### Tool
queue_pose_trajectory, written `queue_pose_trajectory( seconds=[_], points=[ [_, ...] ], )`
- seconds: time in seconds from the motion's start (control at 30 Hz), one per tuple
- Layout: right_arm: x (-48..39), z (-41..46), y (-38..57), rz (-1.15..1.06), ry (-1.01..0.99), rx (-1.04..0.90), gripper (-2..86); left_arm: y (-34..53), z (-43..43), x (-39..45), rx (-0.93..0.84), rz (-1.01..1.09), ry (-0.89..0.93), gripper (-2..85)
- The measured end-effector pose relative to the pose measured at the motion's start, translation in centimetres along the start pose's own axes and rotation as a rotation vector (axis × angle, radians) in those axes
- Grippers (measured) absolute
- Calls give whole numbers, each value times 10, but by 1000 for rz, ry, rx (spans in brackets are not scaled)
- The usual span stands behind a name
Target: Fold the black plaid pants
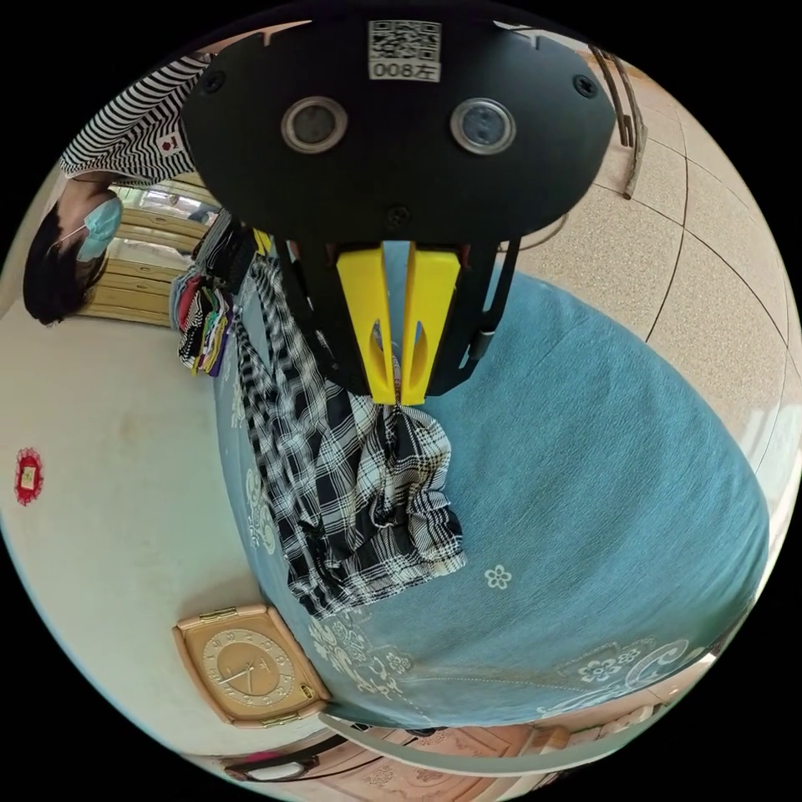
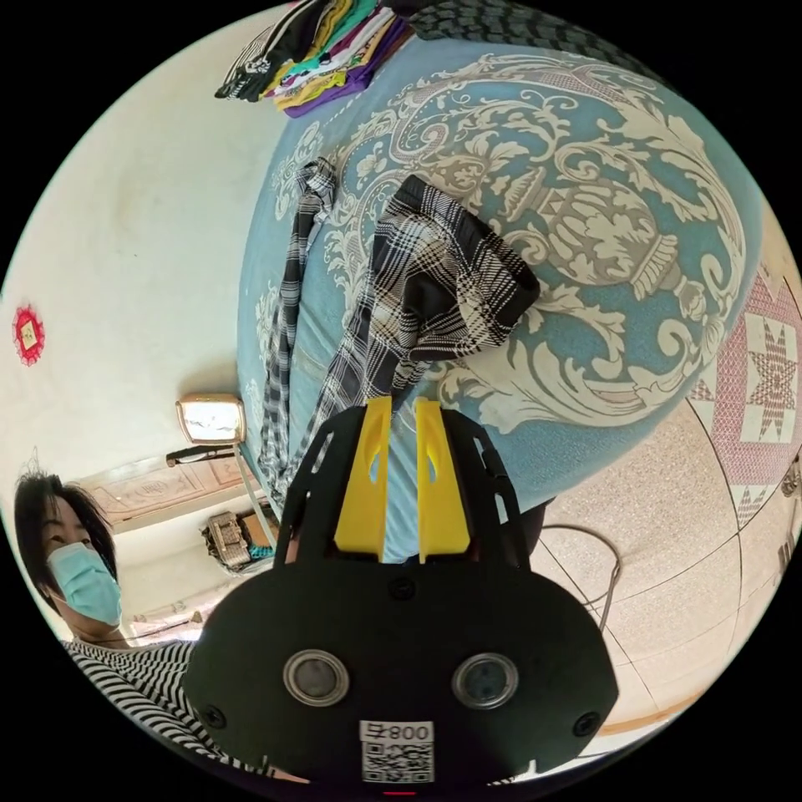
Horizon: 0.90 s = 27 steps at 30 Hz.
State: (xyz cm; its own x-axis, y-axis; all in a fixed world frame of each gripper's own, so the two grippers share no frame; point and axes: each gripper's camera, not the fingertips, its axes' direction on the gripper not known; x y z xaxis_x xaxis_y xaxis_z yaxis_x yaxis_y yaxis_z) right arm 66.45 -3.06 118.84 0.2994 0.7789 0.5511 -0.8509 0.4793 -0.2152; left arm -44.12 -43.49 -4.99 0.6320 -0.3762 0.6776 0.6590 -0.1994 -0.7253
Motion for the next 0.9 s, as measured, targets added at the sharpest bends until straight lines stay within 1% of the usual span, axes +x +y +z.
queue_pose_trajectory(
  seconds=[0.13,0.23,0.33,0.47,0.77,0.9],
  points=[
    [18,5,-4,34,-92,53,32,18,0,-4,22,7,54,10],
    [22,13,-8,24,-31,60,17,29,2,-2,28,7,80,10],
    [36,17,-6,90,-97,88,10,38,6,3,26,8,94,9],
    [42,16,-2,98,-64,92,5,51,10,19,43,26,136,9],
    [41,-26,15,-9,-23,91,2,88,-2,68,94,134,224,8],
    [51,-38,23,-39,12,75,3,110,0,81,90,151,199,9]
  ],
)
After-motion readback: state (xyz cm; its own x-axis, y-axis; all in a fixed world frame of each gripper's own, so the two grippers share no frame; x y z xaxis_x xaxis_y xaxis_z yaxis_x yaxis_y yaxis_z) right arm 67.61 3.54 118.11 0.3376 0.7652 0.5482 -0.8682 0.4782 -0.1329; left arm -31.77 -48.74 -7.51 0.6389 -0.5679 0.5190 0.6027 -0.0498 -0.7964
